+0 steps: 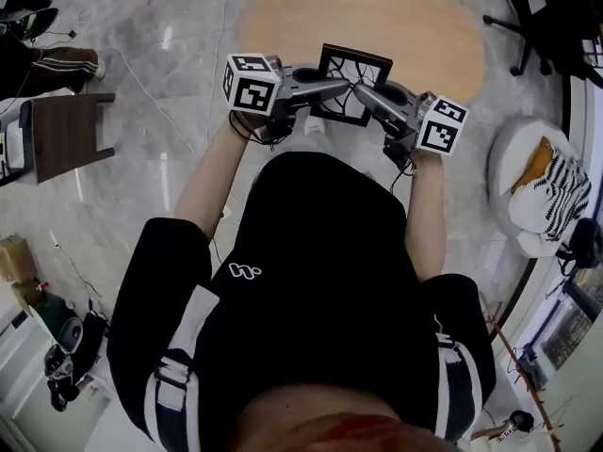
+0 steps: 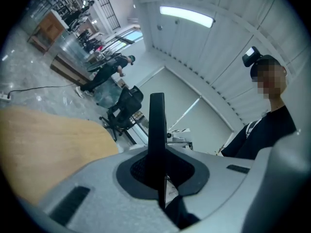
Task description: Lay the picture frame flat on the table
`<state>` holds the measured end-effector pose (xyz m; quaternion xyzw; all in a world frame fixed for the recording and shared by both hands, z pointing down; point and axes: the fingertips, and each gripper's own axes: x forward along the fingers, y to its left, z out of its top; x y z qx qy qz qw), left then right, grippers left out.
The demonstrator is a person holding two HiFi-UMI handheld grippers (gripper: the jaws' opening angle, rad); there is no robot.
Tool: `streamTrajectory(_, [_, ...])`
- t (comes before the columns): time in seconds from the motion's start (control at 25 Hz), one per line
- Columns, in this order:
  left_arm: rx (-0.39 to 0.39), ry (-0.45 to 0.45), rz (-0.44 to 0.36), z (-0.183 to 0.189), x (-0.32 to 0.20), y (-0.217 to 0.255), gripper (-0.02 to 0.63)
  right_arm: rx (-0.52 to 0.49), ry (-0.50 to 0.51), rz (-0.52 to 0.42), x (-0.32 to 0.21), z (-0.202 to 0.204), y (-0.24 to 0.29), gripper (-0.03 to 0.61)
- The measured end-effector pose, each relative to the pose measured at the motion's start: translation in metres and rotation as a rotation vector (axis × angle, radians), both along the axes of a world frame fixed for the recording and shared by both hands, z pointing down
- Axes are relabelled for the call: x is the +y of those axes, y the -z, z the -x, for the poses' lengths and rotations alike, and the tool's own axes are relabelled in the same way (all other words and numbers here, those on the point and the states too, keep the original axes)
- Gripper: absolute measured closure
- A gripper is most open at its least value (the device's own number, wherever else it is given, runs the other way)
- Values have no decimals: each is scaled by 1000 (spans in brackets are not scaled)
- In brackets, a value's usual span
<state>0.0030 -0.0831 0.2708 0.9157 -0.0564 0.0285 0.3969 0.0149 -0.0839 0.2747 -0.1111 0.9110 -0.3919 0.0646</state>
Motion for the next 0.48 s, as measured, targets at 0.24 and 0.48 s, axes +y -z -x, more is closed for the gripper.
streamTrajectory(0.24, [3,35,112,36,-57,-30,591,17,22,120,-56,36,-28,541])
streamTrajectory(0.48, [4,62,235,29,-88,-78,583,40,34,246,-86,29,-75,541])
